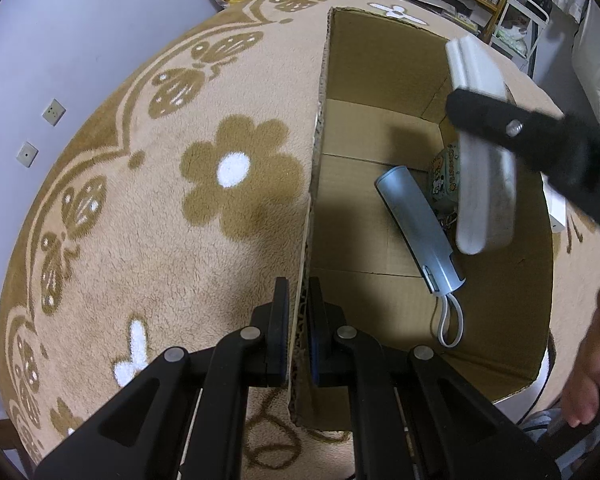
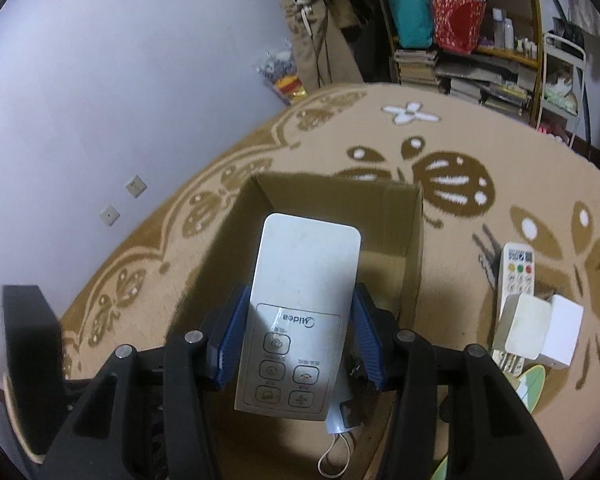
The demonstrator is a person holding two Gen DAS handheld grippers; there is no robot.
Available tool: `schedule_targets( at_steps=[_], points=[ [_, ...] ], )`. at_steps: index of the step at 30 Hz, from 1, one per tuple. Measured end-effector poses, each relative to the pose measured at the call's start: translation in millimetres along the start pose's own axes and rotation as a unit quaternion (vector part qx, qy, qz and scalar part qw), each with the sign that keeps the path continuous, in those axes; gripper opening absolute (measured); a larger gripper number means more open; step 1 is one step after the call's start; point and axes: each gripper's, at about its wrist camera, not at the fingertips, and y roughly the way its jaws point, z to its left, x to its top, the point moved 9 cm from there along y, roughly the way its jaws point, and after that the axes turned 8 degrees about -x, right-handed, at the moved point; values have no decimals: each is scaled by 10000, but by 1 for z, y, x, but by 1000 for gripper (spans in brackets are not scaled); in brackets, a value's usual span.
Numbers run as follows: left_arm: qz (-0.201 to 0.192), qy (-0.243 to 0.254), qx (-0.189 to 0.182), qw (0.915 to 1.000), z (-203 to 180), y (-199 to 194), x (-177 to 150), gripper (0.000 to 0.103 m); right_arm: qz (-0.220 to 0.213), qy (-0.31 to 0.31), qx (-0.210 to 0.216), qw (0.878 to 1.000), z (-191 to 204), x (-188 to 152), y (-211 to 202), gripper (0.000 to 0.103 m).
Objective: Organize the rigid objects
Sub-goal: 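Lift the white Midea panel and carry it over the box, then lower the Midea panel into the box and open the right gripper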
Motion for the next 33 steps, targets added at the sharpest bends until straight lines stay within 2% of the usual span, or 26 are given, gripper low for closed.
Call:
schedule_targets(
  at_steps=[9,26,31,33],
  points=[
    [-1,-5,-25,10000,-1,-1,0,8,260,-66,-127,9996,1,-12,18,55],
    [-2,2,-24,10000,-1,-1,0,8,304,-98,-185,9993,2,-15,18,55],
    [-4,0,-23,10000,-1,0,0,9,272,-15,-46,9996,3,-13,13,55],
    [2,0,-15,10000,-1,-1,0,9,221,-44,-151,9996,2,-10,8,57]
  ],
)
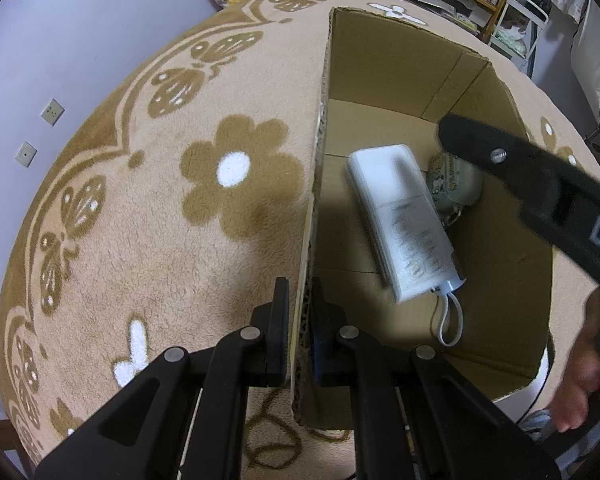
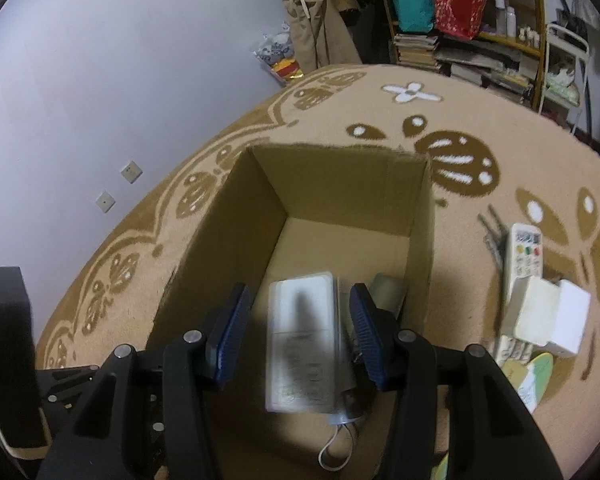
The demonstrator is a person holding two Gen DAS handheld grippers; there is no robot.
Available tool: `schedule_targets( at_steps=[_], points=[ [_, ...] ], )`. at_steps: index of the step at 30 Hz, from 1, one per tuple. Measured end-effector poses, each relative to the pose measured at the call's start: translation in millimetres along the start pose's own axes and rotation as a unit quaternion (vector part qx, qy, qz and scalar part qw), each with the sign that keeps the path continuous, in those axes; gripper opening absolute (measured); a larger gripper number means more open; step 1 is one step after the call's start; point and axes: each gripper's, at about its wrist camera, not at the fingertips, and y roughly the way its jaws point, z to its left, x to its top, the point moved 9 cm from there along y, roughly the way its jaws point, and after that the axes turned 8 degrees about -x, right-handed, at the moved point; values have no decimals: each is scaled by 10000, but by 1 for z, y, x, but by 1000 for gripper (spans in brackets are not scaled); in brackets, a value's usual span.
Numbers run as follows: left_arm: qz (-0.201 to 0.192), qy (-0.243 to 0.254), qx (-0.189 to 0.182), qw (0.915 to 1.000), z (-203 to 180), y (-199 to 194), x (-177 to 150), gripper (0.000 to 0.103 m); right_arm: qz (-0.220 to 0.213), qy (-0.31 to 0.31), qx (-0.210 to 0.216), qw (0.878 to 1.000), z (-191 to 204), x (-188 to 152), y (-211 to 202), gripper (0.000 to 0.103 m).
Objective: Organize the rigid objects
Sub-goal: 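Lower the Midea panel into the box and open the right gripper, then move the right gripper back to the items over the white adapter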
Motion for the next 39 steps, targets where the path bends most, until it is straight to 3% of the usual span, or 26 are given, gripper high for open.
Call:
schedule_targets(
  at_steps=[10,27,33,39],
  points=[
    [-8,-4,-4,10000,1,-2,1,9,-542,16,-550,9970,-18,23,-44,102],
    [-2,-13,-13,10000,1,-1,1,9,-521,994,-1225,9861,-124,23,-38,103],
    [11,-21,-32,10000,2,-1,1,9,-337,1593,-1143,9800,-162,10,-28,103],
    [13,-28,-34,10000,1,-1,0,9,-266,1649,-1156,9791,-176,0,-19,101]
  ],
)
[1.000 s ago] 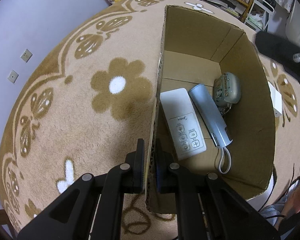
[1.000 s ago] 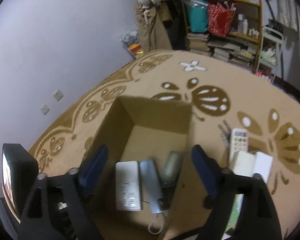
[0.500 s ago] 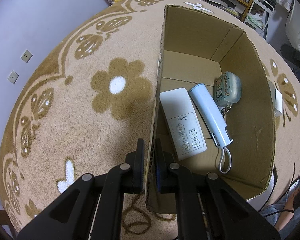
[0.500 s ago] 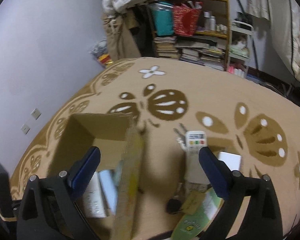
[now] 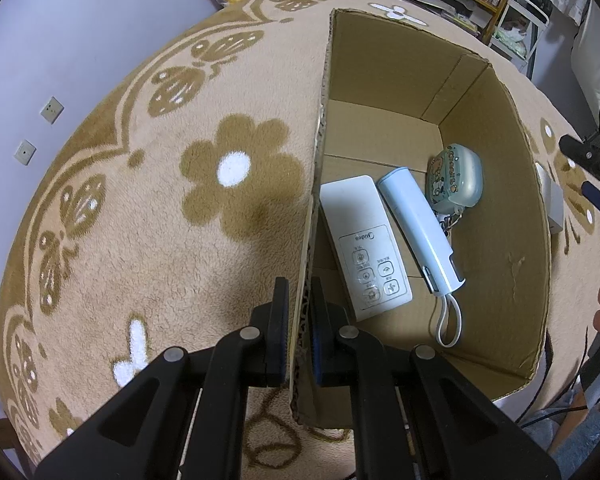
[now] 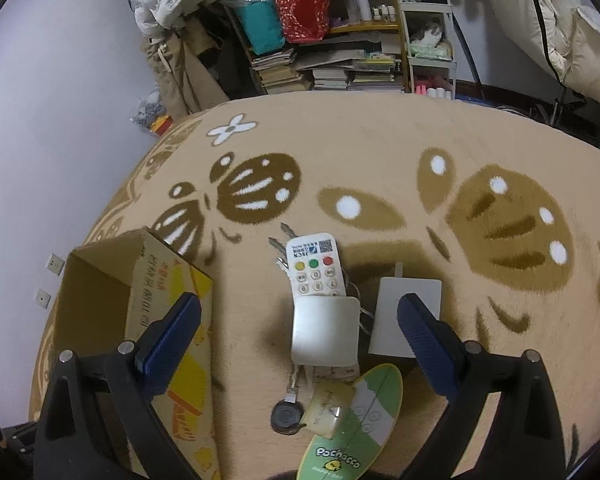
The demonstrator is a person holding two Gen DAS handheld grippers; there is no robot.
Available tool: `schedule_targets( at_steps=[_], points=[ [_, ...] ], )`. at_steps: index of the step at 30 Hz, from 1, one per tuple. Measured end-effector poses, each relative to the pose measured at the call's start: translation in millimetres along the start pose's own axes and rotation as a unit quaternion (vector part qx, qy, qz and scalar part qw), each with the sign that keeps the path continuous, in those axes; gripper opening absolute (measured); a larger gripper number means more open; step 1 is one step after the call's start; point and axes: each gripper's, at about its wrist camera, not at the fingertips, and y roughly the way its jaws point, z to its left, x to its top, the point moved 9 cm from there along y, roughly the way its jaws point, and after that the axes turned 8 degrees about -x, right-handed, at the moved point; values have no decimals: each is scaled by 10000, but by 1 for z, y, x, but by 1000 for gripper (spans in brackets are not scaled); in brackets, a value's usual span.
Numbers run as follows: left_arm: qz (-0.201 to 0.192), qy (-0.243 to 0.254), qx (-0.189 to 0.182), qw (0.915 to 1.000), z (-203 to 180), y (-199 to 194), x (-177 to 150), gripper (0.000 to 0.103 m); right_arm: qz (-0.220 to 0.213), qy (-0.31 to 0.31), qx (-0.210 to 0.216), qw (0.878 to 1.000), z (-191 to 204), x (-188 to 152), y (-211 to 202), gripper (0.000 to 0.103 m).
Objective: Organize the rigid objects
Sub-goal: 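Move the right gripper back to the items over the white adapter, then grasp the white square adapter with the right gripper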
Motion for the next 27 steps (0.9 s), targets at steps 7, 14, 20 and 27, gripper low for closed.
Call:
schedule_targets(
  at_steps=[7,14,20,27],
  points=[
    [2,-4,-3,10000,0,0,0,9,96,43,0,9999,-3,-8,15,74],
    [8,16,14,10000,0,0,0,10,276,155,112,9994,-8,-20,34,63],
    [12,31,18,10000,0,1,0,10,201,218,123,9995,-10,-20,35,63],
    [18,46,38,10000,1,1,1,10,371,297,137,9988,-13,-27,45,63]
  ],
)
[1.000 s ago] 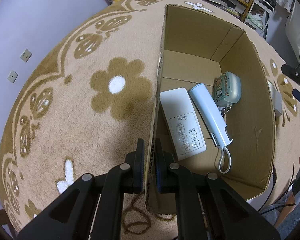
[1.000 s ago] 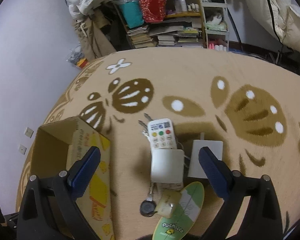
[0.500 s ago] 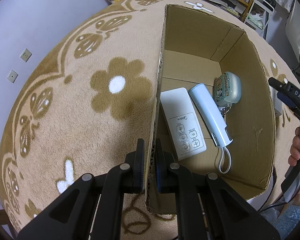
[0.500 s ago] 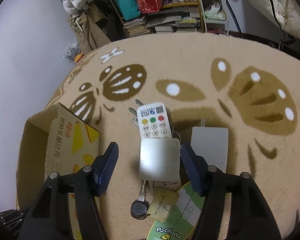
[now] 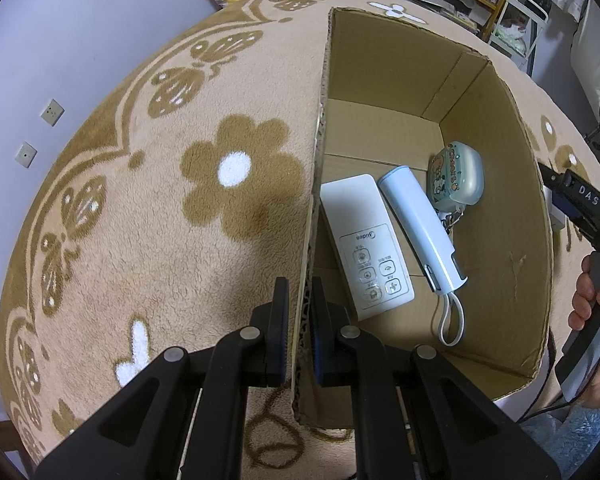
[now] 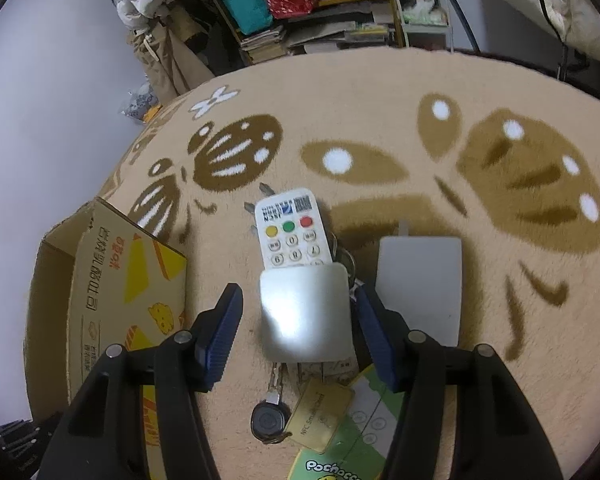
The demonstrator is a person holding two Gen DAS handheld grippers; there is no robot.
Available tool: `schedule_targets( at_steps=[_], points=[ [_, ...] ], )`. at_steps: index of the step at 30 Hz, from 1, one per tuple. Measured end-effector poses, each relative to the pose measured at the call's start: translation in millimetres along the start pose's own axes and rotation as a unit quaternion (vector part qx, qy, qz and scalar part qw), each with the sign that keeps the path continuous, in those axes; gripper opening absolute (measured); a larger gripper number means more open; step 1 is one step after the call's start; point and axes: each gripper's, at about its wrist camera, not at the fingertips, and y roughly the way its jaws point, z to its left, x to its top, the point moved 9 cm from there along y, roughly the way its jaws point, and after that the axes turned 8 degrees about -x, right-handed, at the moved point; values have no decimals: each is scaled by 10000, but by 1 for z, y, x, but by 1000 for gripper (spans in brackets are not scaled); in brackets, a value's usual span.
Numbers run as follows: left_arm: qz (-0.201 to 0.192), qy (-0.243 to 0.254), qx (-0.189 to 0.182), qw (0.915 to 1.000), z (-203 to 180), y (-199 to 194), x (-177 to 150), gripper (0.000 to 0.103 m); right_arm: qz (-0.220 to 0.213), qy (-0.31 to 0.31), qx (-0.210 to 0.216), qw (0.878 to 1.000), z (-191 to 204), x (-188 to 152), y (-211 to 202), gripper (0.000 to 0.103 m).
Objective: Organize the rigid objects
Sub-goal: 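Grasp the white square adapter with the right gripper, then carry the white adapter into the box and open the right gripper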
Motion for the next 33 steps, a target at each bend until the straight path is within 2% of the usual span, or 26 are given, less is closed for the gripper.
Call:
schedule_targets(
  at_steps=[3,4,9,16,25,33],
  points=[
    [4,3,2,10000,0,0,0,10,82,-39,-25,10000,-1,-4,4,62],
    [4,4,2,10000,0,0,0,10,115,-32,-24,9999,-1,-6,6,49],
    [8,9,-1,10000,1,1,0,10,37,-157,-362,9992,-2,-6,3,49],
    [11,11,17,10000,0,1,0,10,-247,-307,-357,9986,8,8,-21,49],
    [3,29,60,10000,-2,1,-1,9,-721,-675,25,9951,49,25,-66,49],
    [12,8,41,10000,-1,1,0,9,-1105,-1127,481,9863,99,28,-105,49]
  ],
)
